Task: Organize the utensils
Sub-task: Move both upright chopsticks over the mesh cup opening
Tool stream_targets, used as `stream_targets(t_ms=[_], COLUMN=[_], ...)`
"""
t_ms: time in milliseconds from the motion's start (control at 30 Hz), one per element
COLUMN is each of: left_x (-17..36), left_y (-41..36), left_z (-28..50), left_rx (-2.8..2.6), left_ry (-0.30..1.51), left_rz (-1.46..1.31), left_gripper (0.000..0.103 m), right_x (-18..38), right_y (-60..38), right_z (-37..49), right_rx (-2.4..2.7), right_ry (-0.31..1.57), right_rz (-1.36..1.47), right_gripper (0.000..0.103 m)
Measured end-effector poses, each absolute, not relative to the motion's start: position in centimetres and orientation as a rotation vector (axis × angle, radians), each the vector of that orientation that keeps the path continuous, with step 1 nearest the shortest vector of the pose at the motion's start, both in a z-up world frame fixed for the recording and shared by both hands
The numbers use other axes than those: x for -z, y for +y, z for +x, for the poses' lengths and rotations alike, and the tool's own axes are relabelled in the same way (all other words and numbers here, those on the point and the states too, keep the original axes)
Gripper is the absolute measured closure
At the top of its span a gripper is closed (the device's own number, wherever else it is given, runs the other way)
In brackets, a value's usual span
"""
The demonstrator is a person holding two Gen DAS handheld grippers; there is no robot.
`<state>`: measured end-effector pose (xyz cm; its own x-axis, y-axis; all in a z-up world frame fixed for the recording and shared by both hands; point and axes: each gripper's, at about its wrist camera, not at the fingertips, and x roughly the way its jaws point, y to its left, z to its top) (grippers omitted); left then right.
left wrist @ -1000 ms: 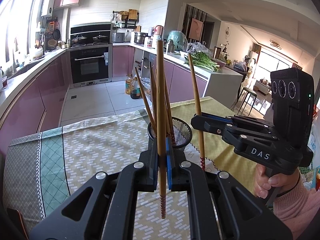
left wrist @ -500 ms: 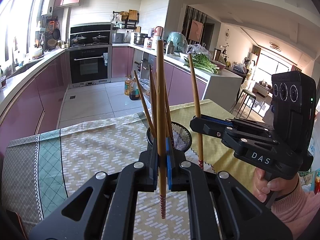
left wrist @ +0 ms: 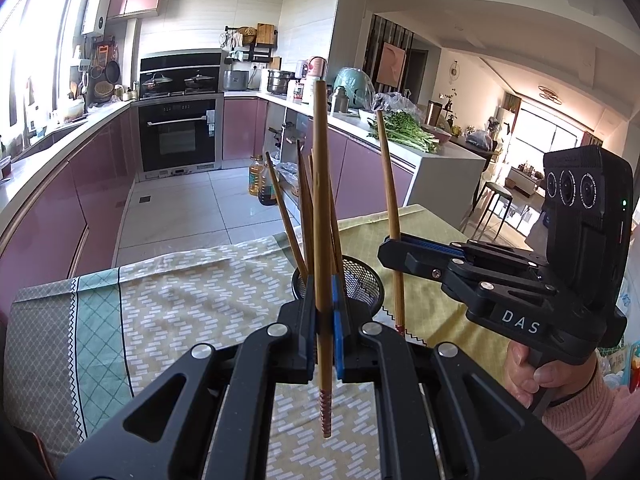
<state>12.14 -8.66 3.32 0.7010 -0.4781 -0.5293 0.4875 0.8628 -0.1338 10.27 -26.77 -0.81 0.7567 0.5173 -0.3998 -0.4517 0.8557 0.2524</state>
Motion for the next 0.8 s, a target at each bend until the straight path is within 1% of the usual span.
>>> stream_targets(t_ms=[800], left_x=[-4.9], left_y=[-9.6], left_z=[13.0], left_rx=[0.545], left_ry=[0.546], left_rz=[0.017], left_gripper=[0.096], right_x=[0.3], right_y=[-26.1], right_z=[11.0], right_rx=[-0.530], right_ry=[0.467], right_rz=[0.156], right_gripper=[0.097])
